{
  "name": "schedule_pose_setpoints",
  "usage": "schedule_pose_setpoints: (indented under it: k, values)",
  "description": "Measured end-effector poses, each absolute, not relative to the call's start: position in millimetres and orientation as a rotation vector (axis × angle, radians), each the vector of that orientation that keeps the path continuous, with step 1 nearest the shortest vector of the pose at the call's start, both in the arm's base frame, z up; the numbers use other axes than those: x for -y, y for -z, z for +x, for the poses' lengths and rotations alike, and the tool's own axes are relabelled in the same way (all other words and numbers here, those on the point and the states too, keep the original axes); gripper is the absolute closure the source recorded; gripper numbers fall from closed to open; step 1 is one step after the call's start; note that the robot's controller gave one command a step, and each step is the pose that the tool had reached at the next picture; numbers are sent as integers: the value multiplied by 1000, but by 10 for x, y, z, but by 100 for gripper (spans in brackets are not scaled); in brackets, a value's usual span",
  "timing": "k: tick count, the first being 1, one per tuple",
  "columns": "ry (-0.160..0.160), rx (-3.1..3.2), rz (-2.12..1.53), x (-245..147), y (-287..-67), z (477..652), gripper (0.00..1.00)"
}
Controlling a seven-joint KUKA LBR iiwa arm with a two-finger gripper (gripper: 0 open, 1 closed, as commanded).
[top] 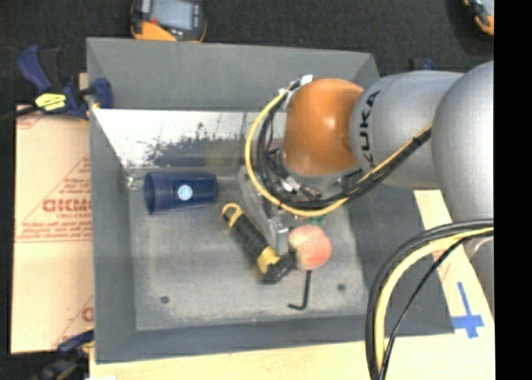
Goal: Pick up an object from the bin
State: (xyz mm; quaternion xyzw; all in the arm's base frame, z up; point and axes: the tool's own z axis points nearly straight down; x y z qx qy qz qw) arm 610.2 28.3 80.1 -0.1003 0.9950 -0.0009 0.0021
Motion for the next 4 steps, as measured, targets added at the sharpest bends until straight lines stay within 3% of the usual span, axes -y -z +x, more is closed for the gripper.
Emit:
schedule_pose_setpoints:
  k: [1, 2, 3, 4]
  values:
    - [-12, -3092, -274, -249, -939, 5991, 0]
    - [-21, -3093, 8, -399, -769, 6160, 0]
    - [-25, -3081, 18, -394, -773, 6131, 0]
    - [-26, -3077, 140, 309, -764, 6082, 0]
